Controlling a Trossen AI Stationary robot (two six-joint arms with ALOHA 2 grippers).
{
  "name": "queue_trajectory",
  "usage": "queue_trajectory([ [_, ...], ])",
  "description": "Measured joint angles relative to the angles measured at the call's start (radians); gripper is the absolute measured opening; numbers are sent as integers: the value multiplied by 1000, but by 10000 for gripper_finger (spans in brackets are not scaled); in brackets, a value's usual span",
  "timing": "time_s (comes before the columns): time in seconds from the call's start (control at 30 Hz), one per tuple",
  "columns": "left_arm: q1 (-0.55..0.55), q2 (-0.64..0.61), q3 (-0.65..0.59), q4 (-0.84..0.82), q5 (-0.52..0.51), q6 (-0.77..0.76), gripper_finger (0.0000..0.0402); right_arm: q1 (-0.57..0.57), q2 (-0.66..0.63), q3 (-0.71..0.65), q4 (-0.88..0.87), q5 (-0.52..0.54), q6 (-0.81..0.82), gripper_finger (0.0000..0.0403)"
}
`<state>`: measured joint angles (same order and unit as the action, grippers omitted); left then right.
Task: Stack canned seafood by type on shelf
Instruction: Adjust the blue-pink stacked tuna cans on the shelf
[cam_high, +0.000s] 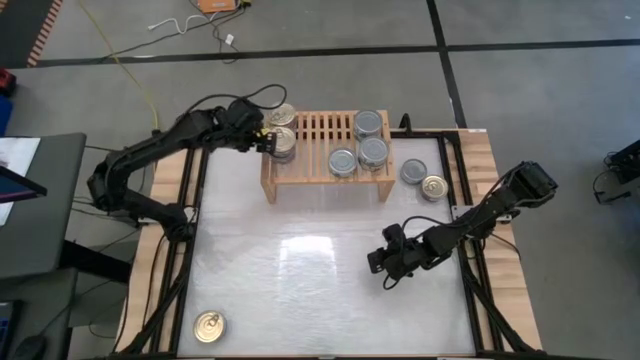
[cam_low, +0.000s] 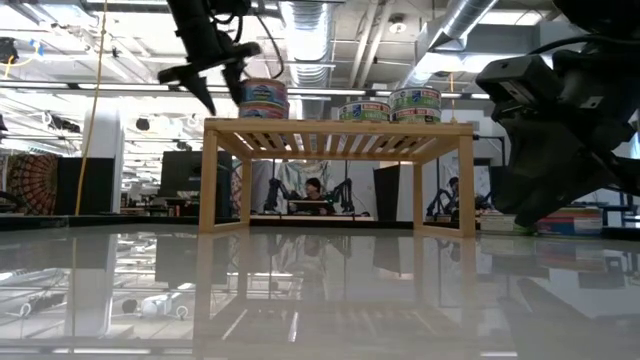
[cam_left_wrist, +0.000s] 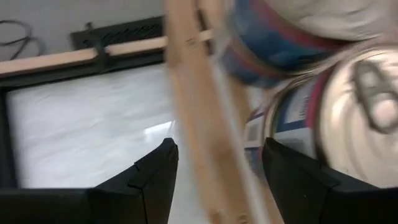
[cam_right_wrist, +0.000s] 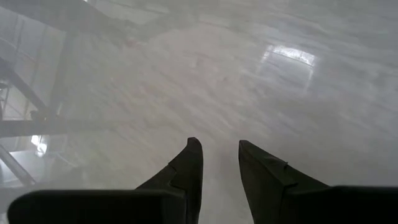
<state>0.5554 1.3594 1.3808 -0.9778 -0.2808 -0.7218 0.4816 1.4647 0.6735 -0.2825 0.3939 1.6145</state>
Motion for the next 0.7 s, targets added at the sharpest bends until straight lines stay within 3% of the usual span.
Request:
queue_trajectory([
  [0.33,-78,41,0,230,5,-48,222,0,0,0,2,0,0,127],
  [0.43,-84,77,0,281,57,-61,222,0,0,0,4,0,0,127],
  [0.53,-89,96,-1,297,105,-70,222,1,0,0,9,0,0,127],
  [0.7,-95,61,-1,305,101,-98,222,10,0,0,6,-3,0,127],
])
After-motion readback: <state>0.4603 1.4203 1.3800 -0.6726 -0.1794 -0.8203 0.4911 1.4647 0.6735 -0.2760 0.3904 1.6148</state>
